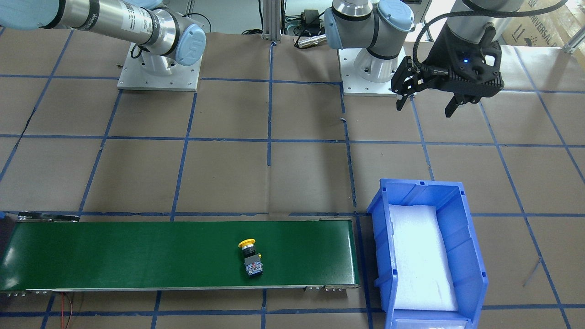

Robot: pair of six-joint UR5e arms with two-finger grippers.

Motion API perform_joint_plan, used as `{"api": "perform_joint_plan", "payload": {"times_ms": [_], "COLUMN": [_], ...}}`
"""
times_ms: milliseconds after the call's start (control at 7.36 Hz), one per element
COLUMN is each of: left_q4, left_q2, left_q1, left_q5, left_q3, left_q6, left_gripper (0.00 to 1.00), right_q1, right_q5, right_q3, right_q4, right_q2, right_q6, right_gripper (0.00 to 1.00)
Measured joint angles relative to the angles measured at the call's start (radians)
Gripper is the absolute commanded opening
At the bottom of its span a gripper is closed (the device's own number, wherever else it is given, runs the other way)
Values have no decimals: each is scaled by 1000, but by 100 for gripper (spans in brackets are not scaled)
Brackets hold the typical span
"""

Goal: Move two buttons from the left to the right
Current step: 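Lower the red-capped button into the bin and open the right gripper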

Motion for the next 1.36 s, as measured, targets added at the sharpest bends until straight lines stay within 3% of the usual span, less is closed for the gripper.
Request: {"api": "perform_joint_plan", "payload": {"times_ms": [408,951,1358], "left_q4": [1,1,-4], "left_q2": [0,-3,3], "left_q1": [-1,-1,0], "left_q5": [-2,-1,16], "left_q3": [-8,-9,-10], "left_q6": [0,1,6], "left_gripper": [100,100,100], "right_q1": [3,4,3], "right_q5": [-21,-22,-22], "right_q3": [30,40,36], "right_q4": [-22,-34,-34], "right_q2": [21,32,28], "right_q6": [5,5,5], "right_gripper": [11,54,64]}}
